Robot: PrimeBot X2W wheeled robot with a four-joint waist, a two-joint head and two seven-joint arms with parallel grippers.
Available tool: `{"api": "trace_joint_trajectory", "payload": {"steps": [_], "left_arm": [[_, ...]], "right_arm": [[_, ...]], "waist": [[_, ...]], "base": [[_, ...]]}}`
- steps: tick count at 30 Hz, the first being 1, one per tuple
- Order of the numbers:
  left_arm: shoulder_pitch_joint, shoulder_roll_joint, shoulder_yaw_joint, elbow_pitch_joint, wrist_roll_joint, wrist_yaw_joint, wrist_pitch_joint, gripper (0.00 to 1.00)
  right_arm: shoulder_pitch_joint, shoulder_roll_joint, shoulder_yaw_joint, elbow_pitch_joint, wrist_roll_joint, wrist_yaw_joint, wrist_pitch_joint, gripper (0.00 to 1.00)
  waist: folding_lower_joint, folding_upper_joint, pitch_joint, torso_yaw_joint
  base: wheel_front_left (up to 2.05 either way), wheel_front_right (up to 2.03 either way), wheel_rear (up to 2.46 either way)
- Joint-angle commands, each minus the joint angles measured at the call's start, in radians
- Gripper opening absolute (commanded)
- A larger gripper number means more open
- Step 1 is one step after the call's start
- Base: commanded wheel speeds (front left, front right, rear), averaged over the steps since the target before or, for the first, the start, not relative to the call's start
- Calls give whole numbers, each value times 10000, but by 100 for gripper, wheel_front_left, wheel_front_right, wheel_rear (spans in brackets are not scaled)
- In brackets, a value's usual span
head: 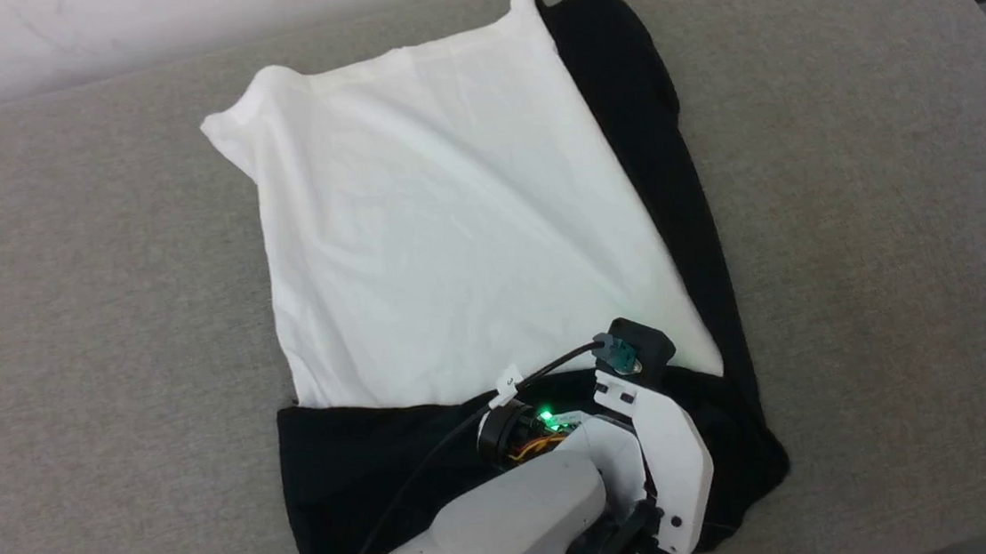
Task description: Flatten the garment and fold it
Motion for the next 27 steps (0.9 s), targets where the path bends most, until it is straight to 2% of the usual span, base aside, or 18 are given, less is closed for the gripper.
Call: {"api": "trace_joint_trajectory", "payload": {"steps": [1,7,14,16,20,24,27], "left_arm": [[-35,115,-31,-155,-182,-116,-54,100],[-955,114,179,-1190,-1003,-217,-954,100],[-1636,247,1410,-1665,-1222,-122,-3094,100],[-1535,744,1801,-1950,-1128,-36,-3681,100],[-978,2451,2544,-3134,-612,467,-4527,100],[428,4341,3885,-4939,-77,1515,-4775,100],[1869,5336,5206,-6671,777,2332,-4794,100]], "right_arm": [[-98,26,-43,-23,-58,-11,26,100],[161,26,-224,-178,-103,-11,172,100],[579,26,-333,-329,-13,-11,289,100],[686,26,-353,-356,17,-11,310,100],[917,26,-356,-371,99,-11,335,100],[1124,26,-279,-335,186,-11,339,100],[1266,26,-214,-322,261,-11,335,100]], "waist": [[-1,0,-360,343],[-1,0,-911,926],[-1,0,-1522,1498],[-1,0,-1684,1606],[-1,0,-1937,1772],[-1,0,-2142,1890],[-1,0,-2216,2025]], "base": [[0,0,0],[0,0,0],[0,0,0],[0,0,0],[0,0,0],[0,0,0],[0,0,0]]}}
